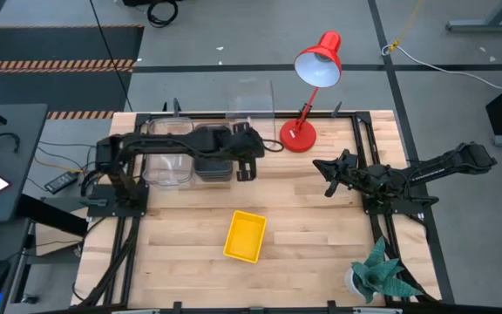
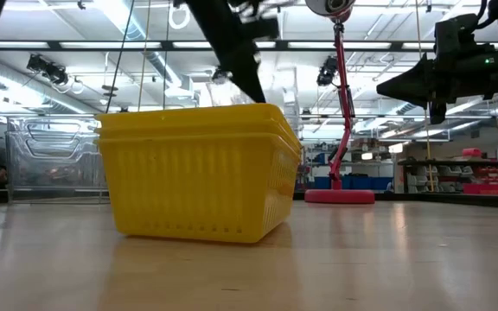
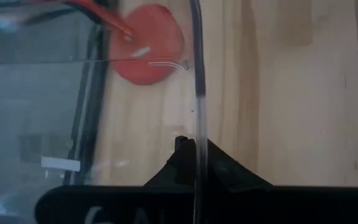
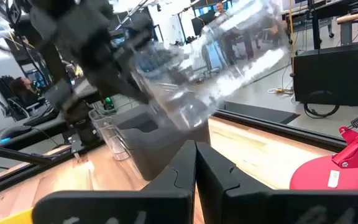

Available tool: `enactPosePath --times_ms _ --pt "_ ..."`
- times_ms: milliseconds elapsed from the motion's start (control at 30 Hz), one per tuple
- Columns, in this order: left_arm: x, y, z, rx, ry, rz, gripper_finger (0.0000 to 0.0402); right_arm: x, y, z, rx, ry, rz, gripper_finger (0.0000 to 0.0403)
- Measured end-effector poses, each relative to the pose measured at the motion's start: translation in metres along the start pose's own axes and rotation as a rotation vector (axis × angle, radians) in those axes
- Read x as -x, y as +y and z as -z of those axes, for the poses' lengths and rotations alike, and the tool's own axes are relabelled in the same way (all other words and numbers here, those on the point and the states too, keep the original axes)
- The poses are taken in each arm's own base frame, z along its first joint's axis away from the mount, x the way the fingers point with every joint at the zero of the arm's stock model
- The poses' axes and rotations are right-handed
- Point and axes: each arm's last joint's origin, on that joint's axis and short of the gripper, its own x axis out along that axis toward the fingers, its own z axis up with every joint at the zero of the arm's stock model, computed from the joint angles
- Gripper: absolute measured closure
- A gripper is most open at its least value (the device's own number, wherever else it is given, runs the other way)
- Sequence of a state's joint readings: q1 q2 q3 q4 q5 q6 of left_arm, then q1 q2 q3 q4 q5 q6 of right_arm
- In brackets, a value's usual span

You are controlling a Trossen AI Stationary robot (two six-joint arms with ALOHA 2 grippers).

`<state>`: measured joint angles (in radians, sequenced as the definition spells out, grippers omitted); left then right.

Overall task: Stack baskets by color
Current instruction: Stack the right transparent bin on top of the left transparent bin

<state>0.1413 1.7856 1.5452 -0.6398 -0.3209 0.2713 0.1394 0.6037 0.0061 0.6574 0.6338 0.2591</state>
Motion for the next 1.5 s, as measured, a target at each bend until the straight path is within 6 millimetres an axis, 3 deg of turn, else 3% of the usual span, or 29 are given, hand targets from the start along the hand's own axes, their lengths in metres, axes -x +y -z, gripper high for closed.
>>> enactPosePath --times_ms 200,800,1233,1500 --pt "0.038 0.014 0.009 0.060 0.032 -0.017 0.0396 0.000 0.000 0.000 -0.001 -0.001 0.000 0.0389" --pt "0.119 0.021 0.060 0.107 0.303 0.013 0.0396 0.000 0.000 0.000 -0.001 -0.001 0.000 0.0389" --pt "0.165 0.010 0.156 0.187 0.266 0.029 0.0396 0.000 0.000 0.000 -0.001 -0.001 -0.001 0.0389" --pt "0.174 0.001 0.192 0.183 0.263 0.113 0.0396 0.000 0.000 0.000 0.000 0.000 0.000 0.0389"
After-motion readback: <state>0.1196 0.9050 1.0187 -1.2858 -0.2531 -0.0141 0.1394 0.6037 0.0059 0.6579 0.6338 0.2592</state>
